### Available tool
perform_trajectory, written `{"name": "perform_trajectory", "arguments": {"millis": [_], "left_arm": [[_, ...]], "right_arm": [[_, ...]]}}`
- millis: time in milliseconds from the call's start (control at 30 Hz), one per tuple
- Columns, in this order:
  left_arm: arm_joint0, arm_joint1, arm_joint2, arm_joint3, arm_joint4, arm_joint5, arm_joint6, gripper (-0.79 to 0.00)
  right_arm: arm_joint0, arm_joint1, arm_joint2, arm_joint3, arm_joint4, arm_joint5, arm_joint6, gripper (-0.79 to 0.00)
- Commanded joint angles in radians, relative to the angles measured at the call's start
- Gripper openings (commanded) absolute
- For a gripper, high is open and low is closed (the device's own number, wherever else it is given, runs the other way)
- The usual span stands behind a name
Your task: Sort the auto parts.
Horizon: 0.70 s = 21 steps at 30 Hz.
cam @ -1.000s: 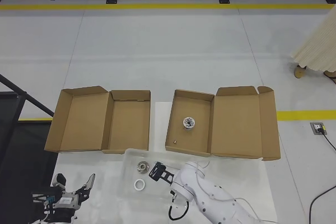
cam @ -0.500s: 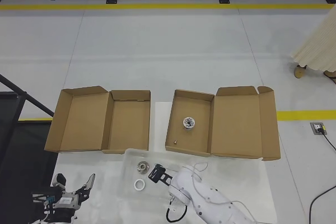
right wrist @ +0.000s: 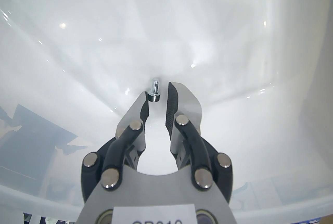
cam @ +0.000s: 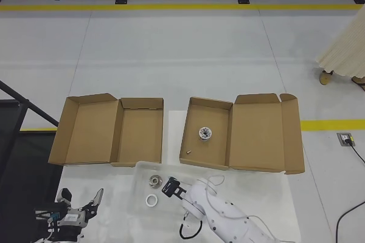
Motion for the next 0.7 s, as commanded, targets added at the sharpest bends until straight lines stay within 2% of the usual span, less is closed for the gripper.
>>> {"name": "perform_trajectory", "arguments": {"millis": [0, 100, 167, 267, 400, 667], "left_arm": [[0.000, 0.000, 0.000, 0.000, 0.000, 0.000, 0.000, 0.000], [0.000, 0.000, 0.000, 0.000, 0.000, 0.000, 0.000, 0.000], [0.000, 0.000, 0.000, 0.000, 0.000, 0.000, 0.000, 0.000], [0.000, 0.000, 0.000, 0.000, 0.000, 0.000, 0.000, 0.000], [0.000, 0.000, 0.000, 0.000, 0.000, 0.000, 0.000, 0.000], [0.000, 0.000, 0.000, 0.000, 0.000, 0.000, 0.000, 0.000]], "right_arm": [[0.001, -0.003, 0.001, 0.005, -0.001, 0.002, -0.002, -0.653], [0.003, -0.007, 0.002, 0.012, -0.005, 0.002, -0.002, -0.696], [0.003, -0.009, 0.006, 0.015, -0.007, 0.002, -0.003, -0.785], [0.001, -0.009, 0.019, 0.007, -0.007, -0.009, -0.019, -0.785], [-0.022, 0.012, 0.090, -0.046, 0.006, -0.056, -0.109, -0.785], [-0.187, 0.099, 0.370, -0.283, 0.071, -0.335, -0.429, -0.785]]}}
